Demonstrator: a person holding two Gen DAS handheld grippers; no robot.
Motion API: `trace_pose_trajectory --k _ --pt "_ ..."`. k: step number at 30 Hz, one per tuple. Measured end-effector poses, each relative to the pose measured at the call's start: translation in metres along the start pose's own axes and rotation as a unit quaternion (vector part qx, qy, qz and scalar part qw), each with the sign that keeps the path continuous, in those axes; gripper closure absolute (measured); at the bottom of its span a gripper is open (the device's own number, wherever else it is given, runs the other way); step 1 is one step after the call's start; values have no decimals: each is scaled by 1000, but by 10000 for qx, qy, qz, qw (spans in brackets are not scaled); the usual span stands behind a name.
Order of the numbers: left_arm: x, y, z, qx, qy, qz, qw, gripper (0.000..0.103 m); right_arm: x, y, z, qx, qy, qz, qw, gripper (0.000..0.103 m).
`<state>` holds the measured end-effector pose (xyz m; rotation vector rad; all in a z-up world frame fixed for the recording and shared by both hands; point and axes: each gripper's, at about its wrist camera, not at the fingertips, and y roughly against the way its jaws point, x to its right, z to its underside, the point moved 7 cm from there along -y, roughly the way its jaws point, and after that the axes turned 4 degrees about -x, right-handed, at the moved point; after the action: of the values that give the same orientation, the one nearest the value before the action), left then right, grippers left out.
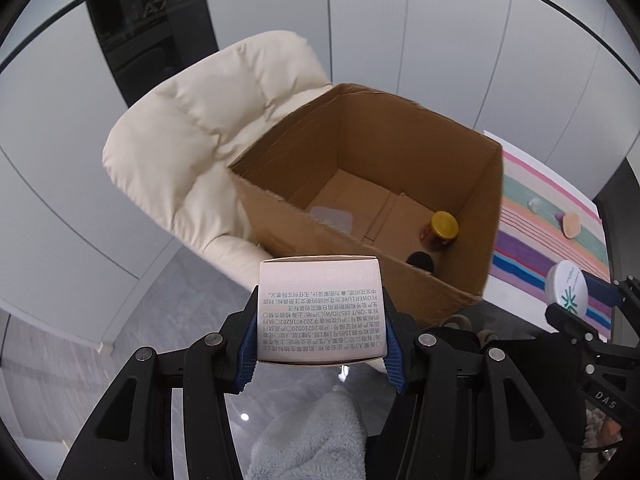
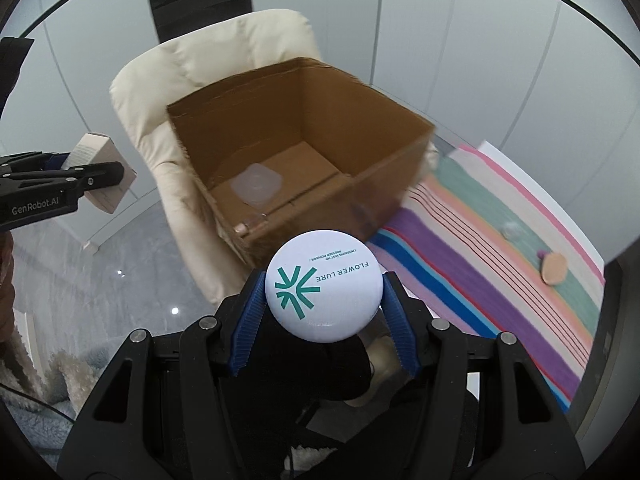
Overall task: Organize objects
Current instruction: 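Lower the beige box into the cardboard box with the left tool while the right tool lowers the compact, then open both tools to release the beige box and white compact inside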
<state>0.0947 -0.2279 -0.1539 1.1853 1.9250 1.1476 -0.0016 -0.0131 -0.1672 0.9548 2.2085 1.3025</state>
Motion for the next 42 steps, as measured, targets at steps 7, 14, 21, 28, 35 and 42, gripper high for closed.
trace_pose_trajectory --k 7,14,21,28,35,42 --pt "-2 -9 -15 54 -30 -107 9999 51 -12 -18 -19 -73 228 -81 9997 43" --pt "6 -33 -34 -86 -6 -21 10000 51 -9 -41 -49 -91 307 -121 9994 43" --pt "10 -62 -69 -135 -8 -33 9999 51 -12 -74 -85 -75 417 -164 9990 43" --pt "11 -99 -120 13 -16 -151 9999 50 -4 -109 -120 -82 460 -244 9986 43" --pt "6 -135 -133 -128 27 -182 9997 51 17 -140 -148 -68 272 -163 9995 43" --pt "6 -140 -130 -213 78 97 9997 49 19 -153 -152 -88 185 -267 9994 42"
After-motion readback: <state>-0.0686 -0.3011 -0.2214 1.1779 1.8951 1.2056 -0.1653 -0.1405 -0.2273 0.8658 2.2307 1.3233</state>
